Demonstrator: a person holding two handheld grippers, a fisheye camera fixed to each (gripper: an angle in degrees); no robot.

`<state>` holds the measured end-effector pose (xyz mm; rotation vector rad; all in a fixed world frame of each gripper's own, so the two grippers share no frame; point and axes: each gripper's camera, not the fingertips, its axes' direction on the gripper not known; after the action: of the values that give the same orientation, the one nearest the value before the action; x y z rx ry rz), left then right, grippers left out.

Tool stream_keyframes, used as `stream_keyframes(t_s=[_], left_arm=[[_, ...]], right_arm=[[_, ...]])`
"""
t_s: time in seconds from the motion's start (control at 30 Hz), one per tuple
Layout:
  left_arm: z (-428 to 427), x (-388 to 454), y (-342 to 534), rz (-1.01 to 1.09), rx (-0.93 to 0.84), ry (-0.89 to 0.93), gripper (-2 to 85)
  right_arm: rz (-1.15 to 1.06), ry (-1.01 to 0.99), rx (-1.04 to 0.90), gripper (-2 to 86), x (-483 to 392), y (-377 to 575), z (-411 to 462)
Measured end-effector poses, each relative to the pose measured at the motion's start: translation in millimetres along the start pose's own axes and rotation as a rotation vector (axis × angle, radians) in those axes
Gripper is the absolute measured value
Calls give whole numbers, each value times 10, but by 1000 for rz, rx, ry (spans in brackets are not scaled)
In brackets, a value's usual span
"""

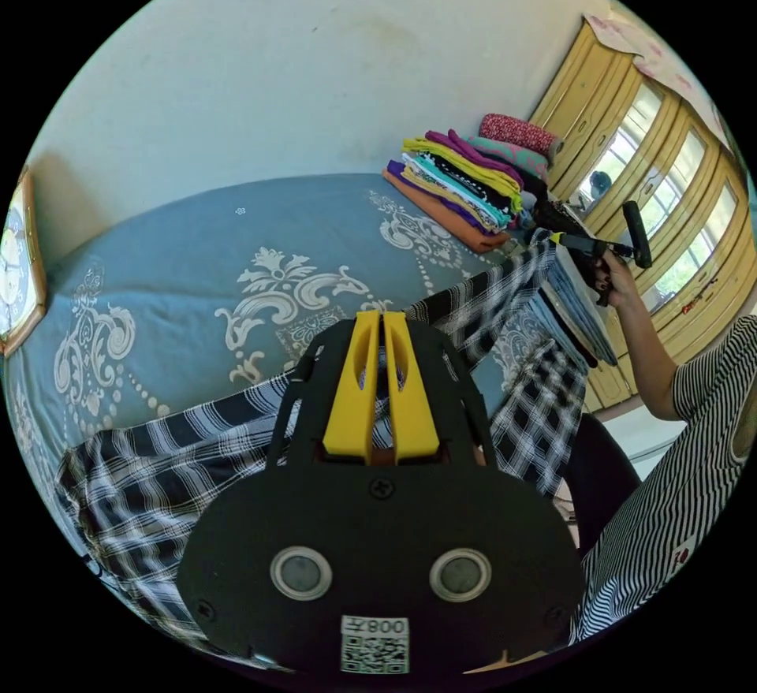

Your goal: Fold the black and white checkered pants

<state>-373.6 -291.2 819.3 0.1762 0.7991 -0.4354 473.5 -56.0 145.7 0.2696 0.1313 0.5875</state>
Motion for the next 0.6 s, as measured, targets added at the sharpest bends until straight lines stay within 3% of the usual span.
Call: stream_keyframes(t_s=[0.17, 0.33, 0.5, 0.6], left_arm=[[501, -297, -197, -87, -102, -22, 7], [844, -488, -254, -155, -168, -93, 8], [783, -418, -187, -116, -126, -115, 12], [598, -366, -71, -131, -51, -149, 13]], right_arm=[[21, 6, -103, 12, 72, -379, 610], [42, 176, -317, 13, 25, -761, 1749], [-16, 263, -194, 3, -218, -724, 1594], [-27, 80, -149, 2, -292, -534, 1454]])
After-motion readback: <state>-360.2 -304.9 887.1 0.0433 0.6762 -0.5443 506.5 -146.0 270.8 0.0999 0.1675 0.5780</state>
